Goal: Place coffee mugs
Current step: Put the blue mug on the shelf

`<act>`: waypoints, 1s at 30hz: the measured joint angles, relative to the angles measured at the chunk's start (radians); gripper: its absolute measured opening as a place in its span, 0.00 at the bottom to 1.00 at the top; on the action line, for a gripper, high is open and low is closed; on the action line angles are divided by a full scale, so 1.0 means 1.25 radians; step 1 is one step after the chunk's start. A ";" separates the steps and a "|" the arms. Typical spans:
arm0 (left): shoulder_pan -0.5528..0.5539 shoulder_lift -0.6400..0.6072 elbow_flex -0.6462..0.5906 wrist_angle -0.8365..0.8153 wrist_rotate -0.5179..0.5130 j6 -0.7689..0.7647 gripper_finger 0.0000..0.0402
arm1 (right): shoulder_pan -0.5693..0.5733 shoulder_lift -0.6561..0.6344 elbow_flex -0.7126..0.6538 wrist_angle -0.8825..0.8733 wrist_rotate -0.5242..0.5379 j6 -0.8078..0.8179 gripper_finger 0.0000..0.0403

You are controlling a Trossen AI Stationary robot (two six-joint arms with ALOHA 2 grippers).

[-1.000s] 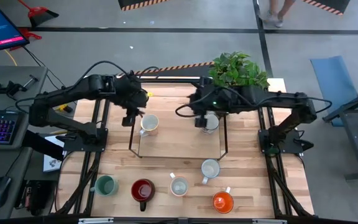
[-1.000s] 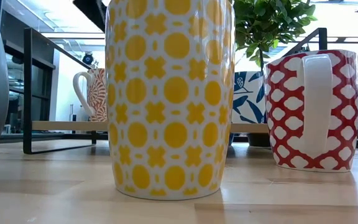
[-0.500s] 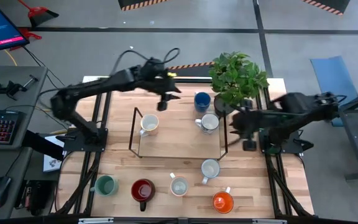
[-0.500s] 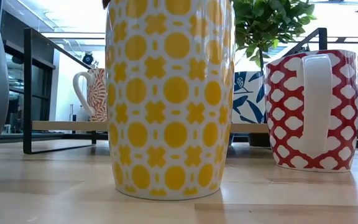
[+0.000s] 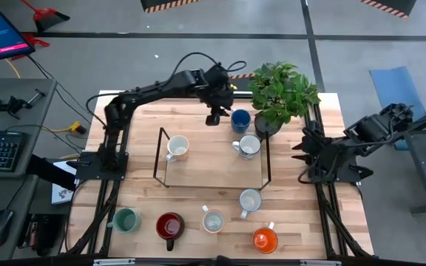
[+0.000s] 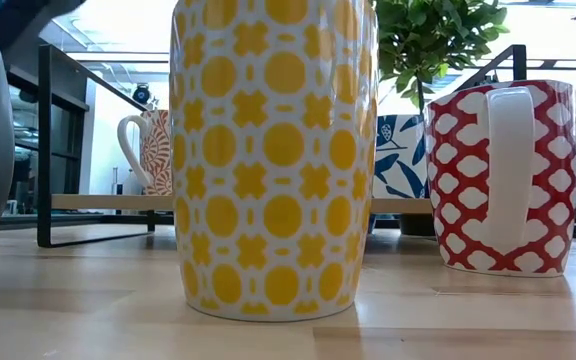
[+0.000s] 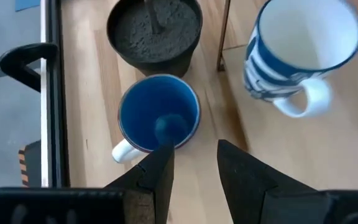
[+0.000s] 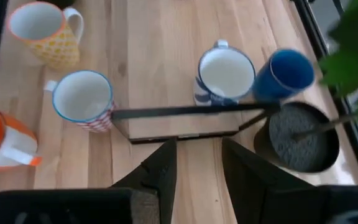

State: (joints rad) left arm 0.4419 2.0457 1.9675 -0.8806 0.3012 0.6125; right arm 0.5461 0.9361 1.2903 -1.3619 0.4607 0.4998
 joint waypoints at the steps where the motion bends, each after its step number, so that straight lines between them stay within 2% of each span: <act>1: -0.003 0.014 0.009 0.000 0.000 0.012 0.28 | 0.000 -0.011 -0.019 0.008 -0.002 0.006 0.26; 6: -0.012 0.065 0.017 0.010 -0.016 0.040 0.28 | 0.000 -0.052 -0.088 0.056 -0.039 0.016 0.26; 14: -0.045 0.100 0.017 0.032 -0.182 0.096 0.28 | 0.000 -0.059 -0.102 0.066 -0.040 0.014 0.26; 30: -0.071 0.142 0.014 0.035 -0.191 0.146 0.28 | 0.000 -0.059 -0.102 0.067 -0.038 0.013 0.26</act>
State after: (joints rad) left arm 0.3538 2.2237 1.9848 -0.8364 0.0625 0.7948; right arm 0.5461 0.8620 1.1629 -1.2778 0.4137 0.5163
